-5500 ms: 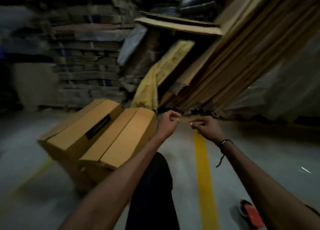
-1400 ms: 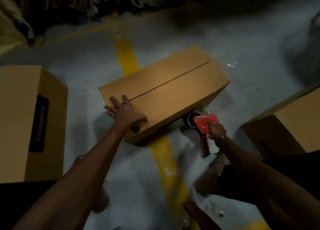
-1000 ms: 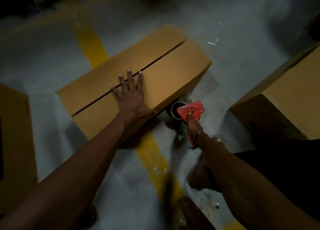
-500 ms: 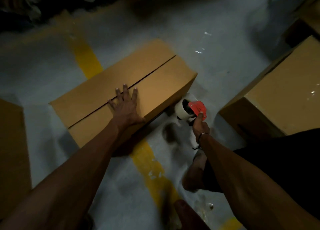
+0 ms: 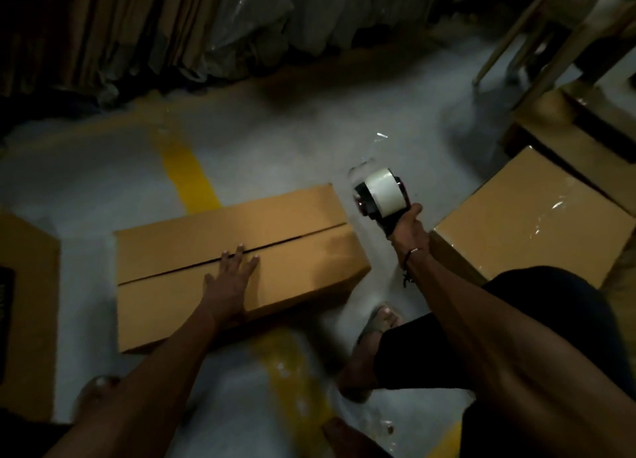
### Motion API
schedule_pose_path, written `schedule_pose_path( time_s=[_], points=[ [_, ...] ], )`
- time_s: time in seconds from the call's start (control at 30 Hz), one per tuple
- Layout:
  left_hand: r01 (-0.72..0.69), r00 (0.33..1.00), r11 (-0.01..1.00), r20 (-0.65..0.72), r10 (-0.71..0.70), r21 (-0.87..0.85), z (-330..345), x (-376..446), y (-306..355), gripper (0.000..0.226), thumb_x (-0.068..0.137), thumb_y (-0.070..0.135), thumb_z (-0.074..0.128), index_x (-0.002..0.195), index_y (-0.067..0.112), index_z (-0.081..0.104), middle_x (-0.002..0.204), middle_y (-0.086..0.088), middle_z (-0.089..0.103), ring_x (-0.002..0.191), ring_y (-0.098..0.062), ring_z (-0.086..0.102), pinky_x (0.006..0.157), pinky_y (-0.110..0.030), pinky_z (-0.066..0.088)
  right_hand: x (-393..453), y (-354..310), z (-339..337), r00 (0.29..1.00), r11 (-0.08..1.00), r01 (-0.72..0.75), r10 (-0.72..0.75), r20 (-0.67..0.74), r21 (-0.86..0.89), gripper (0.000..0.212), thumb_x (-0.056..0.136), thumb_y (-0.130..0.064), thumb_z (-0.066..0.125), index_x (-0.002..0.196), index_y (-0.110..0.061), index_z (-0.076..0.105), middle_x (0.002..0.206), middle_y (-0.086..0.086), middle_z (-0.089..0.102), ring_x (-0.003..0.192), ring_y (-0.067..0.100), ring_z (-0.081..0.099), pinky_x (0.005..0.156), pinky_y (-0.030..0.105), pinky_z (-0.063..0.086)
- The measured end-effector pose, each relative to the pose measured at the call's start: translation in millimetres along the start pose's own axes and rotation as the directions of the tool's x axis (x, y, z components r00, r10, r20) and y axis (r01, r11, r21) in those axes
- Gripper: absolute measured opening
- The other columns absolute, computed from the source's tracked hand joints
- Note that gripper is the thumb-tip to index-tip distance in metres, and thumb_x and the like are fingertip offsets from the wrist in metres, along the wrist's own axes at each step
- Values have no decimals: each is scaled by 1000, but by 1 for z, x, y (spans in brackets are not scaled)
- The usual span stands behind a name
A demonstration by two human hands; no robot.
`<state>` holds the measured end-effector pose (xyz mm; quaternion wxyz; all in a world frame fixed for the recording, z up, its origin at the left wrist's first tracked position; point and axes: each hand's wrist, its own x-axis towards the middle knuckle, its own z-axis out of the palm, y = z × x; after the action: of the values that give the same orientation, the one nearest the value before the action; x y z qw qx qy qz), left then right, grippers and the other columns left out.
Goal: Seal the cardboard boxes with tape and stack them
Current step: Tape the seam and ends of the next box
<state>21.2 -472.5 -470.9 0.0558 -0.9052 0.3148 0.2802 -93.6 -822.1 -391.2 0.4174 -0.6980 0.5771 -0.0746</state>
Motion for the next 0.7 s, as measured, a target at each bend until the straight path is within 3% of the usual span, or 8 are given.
schedule_pose_path(
  time_s=[0.1, 0.17, 0.23, 0.3, 0.37, 0.47, 0.53, 0.7],
  points=[
    [-46, 998, 997, 42, 49, -55, -13, -9, -3, 137, 69, 21, 93, 165, 24, -5, 170, -6, -22, 157, -37, -8, 118, -61, 29, -22, -32, 11, 980, 994, 101, -108, 169, 50, 92, 90, -79, -3, 110, -16, 61, 99, 17, 75, 88, 33, 69, 87, 47, 55],
    [-70, 997, 967, 1, 73, -243, -40, -19, -10, 107, 79, 16, 84, 163, 14, 18, 171, -13, 8, 156, -33, 14, 119, -46, 32, -48, -56, 21, 931, 979, 166, -195, 309, 117, 95, 86, -84, -2, 103, -19, 66, 84, 16, 76, 70, 25, 64, 67, 38, 51],
    [-55, 992, 871, -124, -6, -488, -74, -38, -19, 63, 92, 13, 69, 150, 8, 45, 156, -15, 45, 141, -29, 46, 111, -35, 41, -80, -79, 30, 857, 962, 180, -256, 448, 205, 97, 81, -90, 4, 106, -20, 66, 85, 17, 76, 64, 19, 57, 56, 32, 42],
    [-23, 976, 644, -158, -153, -765, -110, -64, -27, 33, 103, 19, 58, 132, 5, 63, 136, -14, 64, 123, -28, 61, 107, -40, 48, -106, -98, 38, 767, 944, 169, -307, 564, 284, 102, 80, -93, 8, 115, -15, 65, 81, 13, 71, 63, 15, 52, 51, 28, 38],
    [-6, 975, 246, -60, -213, -969, -139, -92, -31, 31, 108, 25, 50, 122, 4, 67, 126, -15, 69, 114, -28, 67, 100, -45, 55, -132, -117, 41, 685, 936, 150, -330, 649, 318, 102, 86, -88, 8, 120, -11, 65, 79, 10, 63, 59, 11, 47, 47, 26, 34],
    [8, 977, -265, 63, -202, -964, -160, -137, -34, 38, 110, 30, 45, 120, -1, 65, 120, -18, 71, 109, -28, 71, 87, -39, 60, -169, -134, 44, 569, 938, 145, -340, 749, 316, 99, 94, -80, 2, 114, -8, 68, 68, 5, 58, 55, 10, 45, 46, 24, 32],
    [13, 980, -445, 101, -173, -895, -158, -158, -34, 41, 110, 33, 45, 122, -2, 63, 120, -21, 70, 104, -29, 72, 81, -37, 62, -189, -136, 45, 517, 936, 145, -347, 782, 320, 98, 96, -77, 1, 111, -7, 67, 62, 4, 56, 52, 11, 46, 44, 23, 34],
    [-26, 987, -686, 91, -133, -727, -153, -186, -23, 36, 105, 25, 56, 121, -6, 62, 114, -24, 68, 97, -29, 71, 84, -38, 63, -227, -135, 58, 447, 928, 160, -372, 813, 337, 97, 96, -77, 2, 109, -6, 67, 60, 5, 56, 50, 14, 47, 43, 23, 35]
  ],
)
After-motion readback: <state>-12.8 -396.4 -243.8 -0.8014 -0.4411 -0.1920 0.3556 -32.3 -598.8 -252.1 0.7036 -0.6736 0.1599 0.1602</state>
